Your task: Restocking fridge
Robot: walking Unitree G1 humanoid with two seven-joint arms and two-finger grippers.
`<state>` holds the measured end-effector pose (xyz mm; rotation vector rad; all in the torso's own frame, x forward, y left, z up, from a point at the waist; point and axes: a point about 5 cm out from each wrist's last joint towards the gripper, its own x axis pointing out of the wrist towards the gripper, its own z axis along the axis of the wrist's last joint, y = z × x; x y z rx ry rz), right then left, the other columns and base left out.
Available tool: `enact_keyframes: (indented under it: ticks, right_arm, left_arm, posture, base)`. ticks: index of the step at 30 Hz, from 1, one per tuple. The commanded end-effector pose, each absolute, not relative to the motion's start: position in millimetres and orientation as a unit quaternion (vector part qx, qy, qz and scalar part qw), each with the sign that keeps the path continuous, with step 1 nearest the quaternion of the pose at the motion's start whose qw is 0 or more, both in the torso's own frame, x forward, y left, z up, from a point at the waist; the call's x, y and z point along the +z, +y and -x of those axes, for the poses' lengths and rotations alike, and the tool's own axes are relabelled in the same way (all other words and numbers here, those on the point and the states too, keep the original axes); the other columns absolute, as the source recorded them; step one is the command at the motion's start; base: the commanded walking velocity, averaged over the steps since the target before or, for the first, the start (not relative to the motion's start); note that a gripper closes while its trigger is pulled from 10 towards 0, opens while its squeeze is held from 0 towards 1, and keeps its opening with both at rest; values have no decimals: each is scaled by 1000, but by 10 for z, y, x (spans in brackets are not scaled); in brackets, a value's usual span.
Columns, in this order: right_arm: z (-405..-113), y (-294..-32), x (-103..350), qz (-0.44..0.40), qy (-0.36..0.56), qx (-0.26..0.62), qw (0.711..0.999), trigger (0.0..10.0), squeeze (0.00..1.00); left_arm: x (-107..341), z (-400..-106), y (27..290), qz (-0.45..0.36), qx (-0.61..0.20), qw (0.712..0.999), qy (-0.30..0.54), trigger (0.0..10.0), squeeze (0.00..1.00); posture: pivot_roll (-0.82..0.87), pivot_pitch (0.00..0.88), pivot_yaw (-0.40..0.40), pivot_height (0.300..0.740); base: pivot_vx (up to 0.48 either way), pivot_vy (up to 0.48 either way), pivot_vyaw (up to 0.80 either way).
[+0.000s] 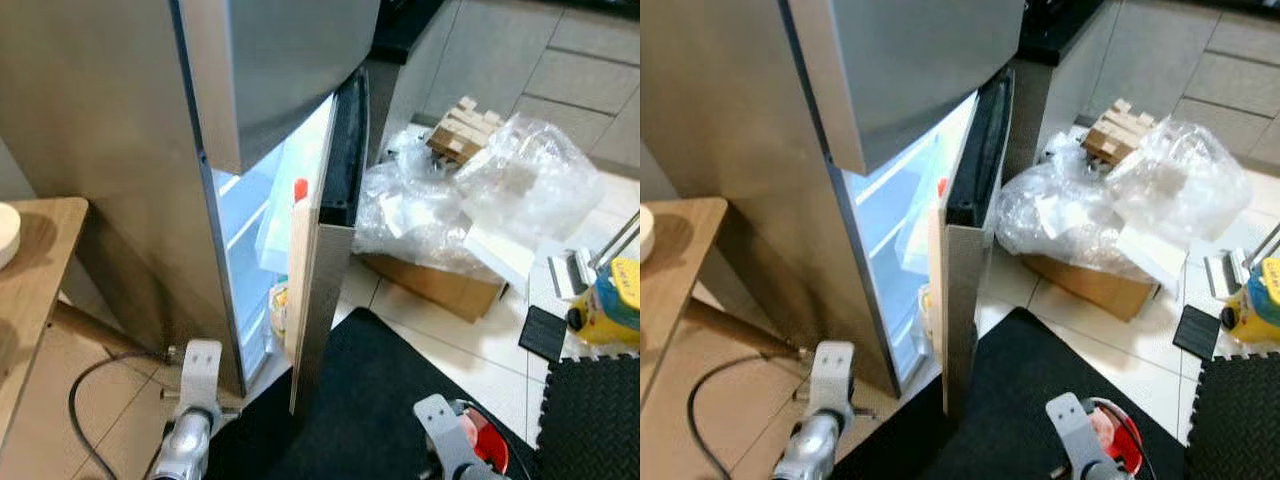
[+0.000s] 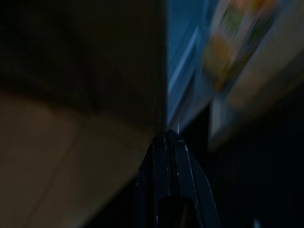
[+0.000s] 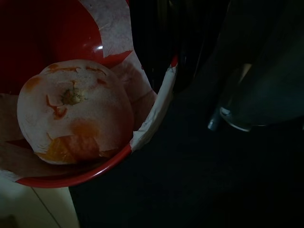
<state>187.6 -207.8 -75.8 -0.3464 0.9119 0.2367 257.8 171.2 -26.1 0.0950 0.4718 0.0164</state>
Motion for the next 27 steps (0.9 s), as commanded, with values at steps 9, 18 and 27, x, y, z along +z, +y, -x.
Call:
enact_keyframes:
  ticks: [9, 18, 27]
  right_arm:
    - [-1825, -2087, -775, 161, 434, 108, 880, 10000, 0]
    - [-1783, -2120, -784, 158, 432, 99, 882, 10000, 0]
    - [-1703, -2130, -813, 153, 433, 91, 883, 10000, 0]
  left_arm:
    - [-93, -2800, 1591, -62, -53, 975, 208, 10000, 0]
    - [239, -3123, 1260, -73, -163, 972, 153, 10000, 0]
    - [447, -3301, 1018, -79, -203, 967, 133, 10000, 0]
  posture:
    - [-143, 67, -32, 700]
    - [-163, 71, -5, 700]
    - [-188, 78, 20, 700]
  base:
    - [0, 0, 0]
    - [0, 0, 0]
    - [0, 0, 0]
